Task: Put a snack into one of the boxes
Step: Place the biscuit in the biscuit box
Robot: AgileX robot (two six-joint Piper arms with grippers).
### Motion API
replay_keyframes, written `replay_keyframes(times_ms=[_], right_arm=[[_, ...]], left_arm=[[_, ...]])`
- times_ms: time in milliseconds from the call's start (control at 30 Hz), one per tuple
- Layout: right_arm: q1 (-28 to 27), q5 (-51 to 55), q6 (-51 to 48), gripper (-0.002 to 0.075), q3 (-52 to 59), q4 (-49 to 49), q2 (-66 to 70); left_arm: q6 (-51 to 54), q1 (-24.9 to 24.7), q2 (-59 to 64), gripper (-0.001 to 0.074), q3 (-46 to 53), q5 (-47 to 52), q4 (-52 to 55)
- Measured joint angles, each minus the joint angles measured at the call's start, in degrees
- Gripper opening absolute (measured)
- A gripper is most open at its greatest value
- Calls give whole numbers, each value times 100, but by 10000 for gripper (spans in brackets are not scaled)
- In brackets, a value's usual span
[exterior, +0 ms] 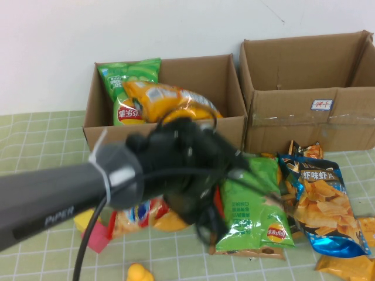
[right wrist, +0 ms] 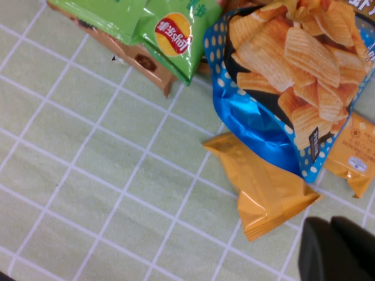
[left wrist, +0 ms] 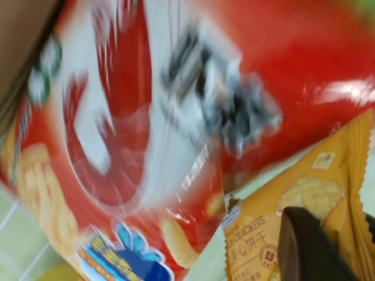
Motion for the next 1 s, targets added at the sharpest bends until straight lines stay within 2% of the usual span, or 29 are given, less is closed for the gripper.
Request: replay_keyframes(times_ms=[233, 367, 567, 667, 700, 733, 900, 1000], right_arm=[[0, -38, 0, -1, 0, 0, 0], [0, -77, 0, -1, 0, 0, 0], [0, -90, 0, -1, 0, 0, 0], [0, -90, 0, -1, 0, 0, 0], [0, -90, 0, -1, 0, 0, 0], [0, -90, 0, -1, 0, 0, 0], [0, -103, 0, -1, 0, 0, 0], [0, -129, 0, -1, 35, 0, 0]], left_arm=[[1183, 0, 0, 86, -1281, 162, -1358], [1719, 0, 0, 86, -1786, -547, -1825], [1851, 0, 89, 85, -1952, -3306, -1869], [1947, 0, 379, 85, -1964, -5128, -1505], [2039, 23, 663, 85, -1976, -6311, -1293], [2108, 46, 815, 85, -1988, -6848, -1216], [2402, 180, 1510, 85, -1988, -8624, -1118], [2501, 315, 1861, 85, -2016, -8905, -1452]])
